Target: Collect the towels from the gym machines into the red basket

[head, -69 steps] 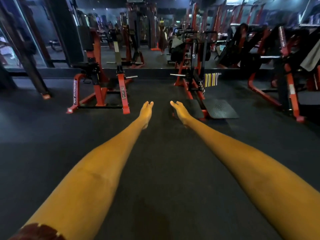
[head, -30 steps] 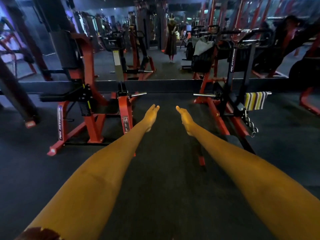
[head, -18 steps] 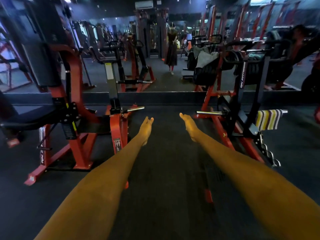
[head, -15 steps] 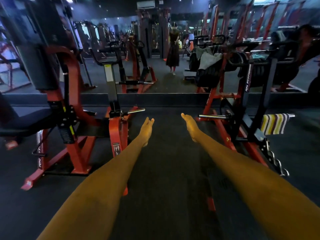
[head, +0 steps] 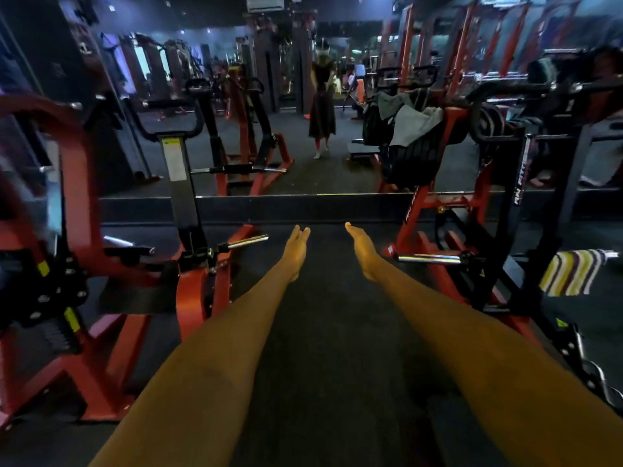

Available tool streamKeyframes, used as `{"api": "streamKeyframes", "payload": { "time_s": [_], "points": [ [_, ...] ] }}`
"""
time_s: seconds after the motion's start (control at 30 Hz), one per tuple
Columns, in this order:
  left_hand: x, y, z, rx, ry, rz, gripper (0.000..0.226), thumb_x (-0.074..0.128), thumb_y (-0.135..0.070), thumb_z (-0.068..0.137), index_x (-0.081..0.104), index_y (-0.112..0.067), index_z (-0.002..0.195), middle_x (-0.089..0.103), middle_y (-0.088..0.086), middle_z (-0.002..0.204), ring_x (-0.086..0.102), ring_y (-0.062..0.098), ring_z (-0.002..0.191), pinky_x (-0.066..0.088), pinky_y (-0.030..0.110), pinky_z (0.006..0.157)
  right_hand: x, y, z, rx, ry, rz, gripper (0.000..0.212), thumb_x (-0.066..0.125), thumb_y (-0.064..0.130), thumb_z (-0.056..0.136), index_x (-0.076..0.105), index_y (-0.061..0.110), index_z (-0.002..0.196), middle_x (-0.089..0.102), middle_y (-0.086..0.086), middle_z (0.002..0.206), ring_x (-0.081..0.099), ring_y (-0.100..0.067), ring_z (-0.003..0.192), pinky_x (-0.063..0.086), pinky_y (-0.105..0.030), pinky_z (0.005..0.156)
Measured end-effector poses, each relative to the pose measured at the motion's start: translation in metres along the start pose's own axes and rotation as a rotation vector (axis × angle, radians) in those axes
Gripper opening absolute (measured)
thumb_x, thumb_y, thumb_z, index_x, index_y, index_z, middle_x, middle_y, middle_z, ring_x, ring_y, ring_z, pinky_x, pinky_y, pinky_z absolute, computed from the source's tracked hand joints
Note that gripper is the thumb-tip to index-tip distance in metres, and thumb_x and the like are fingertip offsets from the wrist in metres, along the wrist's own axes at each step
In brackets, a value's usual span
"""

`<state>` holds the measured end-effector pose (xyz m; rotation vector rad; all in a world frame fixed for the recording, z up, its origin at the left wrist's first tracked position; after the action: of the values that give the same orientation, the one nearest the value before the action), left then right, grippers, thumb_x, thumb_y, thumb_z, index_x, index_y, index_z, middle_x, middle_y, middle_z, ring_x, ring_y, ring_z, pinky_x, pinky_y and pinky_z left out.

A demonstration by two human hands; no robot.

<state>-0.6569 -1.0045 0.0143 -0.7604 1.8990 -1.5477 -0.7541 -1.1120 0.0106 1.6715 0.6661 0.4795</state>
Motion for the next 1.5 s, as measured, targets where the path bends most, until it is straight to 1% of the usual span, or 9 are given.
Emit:
{"api": "streamKeyframes", "payload": {
  "time_s": [0.17,0.43,0.7,0.8,1.0,1.2,1.37,1.43,1.5],
  "points": [
    [0.013,-0.037,0.116,0.029,0.041,0.028,0.058,0.033,-0.032,0.102,0.008,-0.017,0.152,0.01,0.004,0.16,0.014,0.022,0.147,0.015,0.036,0.118,0.005,0.038,0.098,0.001,-0.043,0.059,0.057,0.039,0.042,0.099,0.029,0.014,0.147,0.032,-0.009,0.153,0.032,-0.028,0.139,0.027,-0.039,0.113],
    [0.053,-0.056,0.28,0.03,0.138,0.069,0.06,0.034,-0.033,0.102,0.005,-0.017,0.153,0.01,0.004,0.16,0.015,0.022,0.147,0.016,0.036,0.118,-0.022,0.072,0.263,-0.001,-0.109,0.026,0.062,0.041,0.046,0.097,0.029,0.013,0.147,0.03,-0.008,0.153,0.03,-0.026,0.141,0.025,-0.038,0.114],
    [0.111,-0.114,0.456,0.077,0.189,0.111,0.058,0.033,-0.029,0.103,0.008,-0.011,0.152,0.013,0.006,0.16,0.017,0.022,0.146,0.018,0.033,0.117,-0.057,0.129,0.451,-0.029,-0.122,0.075,0.054,0.049,0.049,0.092,0.05,0.012,0.131,0.045,-0.01,0.143,0.042,-0.027,0.133,0.029,-0.041,0.116],
    [0.134,-0.137,0.514,0.1,0.212,0.103,0.058,0.033,-0.03,0.103,0.009,-0.013,0.153,0.011,0.005,0.16,0.015,0.022,0.147,0.018,0.034,0.117,-0.071,0.152,0.511,-0.05,-0.144,0.057,0.061,0.048,0.048,0.093,0.042,0.009,0.14,0.043,-0.01,0.146,0.041,-0.028,0.134,0.029,-0.043,0.115],
    [0.177,-0.15,0.627,0.097,0.268,0.127,0.058,0.032,-0.031,0.103,0.008,-0.013,0.152,0.011,0.006,0.16,0.015,0.023,0.147,0.017,0.036,0.118,-0.091,0.164,0.617,-0.042,-0.159,0.015,0.057,0.044,0.044,0.096,0.039,0.011,0.142,0.039,-0.008,0.148,0.036,-0.026,0.136,0.027,-0.038,0.115],
    [0.227,-0.165,0.748,0.148,0.32,0.158,0.057,0.034,-0.029,0.102,0.013,-0.01,0.152,0.018,0.008,0.158,0.022,0.021,0.145,0.02,0.029,0.115,-0.124,0.174,0.731,-0.049,-0.239,0.038,0.05,0.044,0.035,0.098,0.043,0.004,0.137,0.044,-0.018,0.143,0.041,-0.032,0.133,0.032,-0.036,0.107],
    [0.278,-0.196,0.856,0.136,0.389,0.162,0.056,0.033,-0.027,0.103,0.012,-0.008,0.152,0.018,0.011,0.158,0.021,0.022,0.145,0.02,0.03,0.115,-0.16,0.202,0.821,-0.045,-0.322,0.092,0.049,0.044,0.035,0.098,0.042,0.007,0.138,0.045,-0.01,0.141,0.044,-0.026,0.126,0.032,-0.029,0.096],
    [0.304,-0.214,0.895,0.162,0.414,0.176,0.055,0.033,-0.026,0.103,0.014,-0.007,0.151,0.019,0.01,0.158,0.022,0.022,0.145,0.02,0.03,0.115,-0.181,0.217,0.85,-0.06,-0.383,0.125,0.05,0.044,0.034,0.098,0.04,0.005,0.139,0.043,-0.012,0.144,0.043,-0.027,0.128,0.034,-0.034,0.103],
    [0.328,-0.226,0.93,0.18,0.425,0.14,0.055,0.034,-0.026,0.103,0.016,-0.008,0.151,0.02,0.009,0.158,0.024,0.022,0.144,0.02,0.033,0.116,-0.199,0.226,0.869,-0.068,-0.441,0.16,0.053,0.044,0.028,0.099,0.037,-0.004,0.14,0.037,-0.024,0.148,0.037,-0.036,0.135,0.03,-0.042,0.11]
  ]
}}
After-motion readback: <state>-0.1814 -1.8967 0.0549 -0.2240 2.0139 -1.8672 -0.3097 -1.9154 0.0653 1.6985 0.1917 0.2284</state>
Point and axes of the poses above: each hand's wrist, its own z-axis towards the middle knuckle, its own x-axis out of the palm, y = z × x, the point moved 6 cm from there along z, towards the middle knuckle
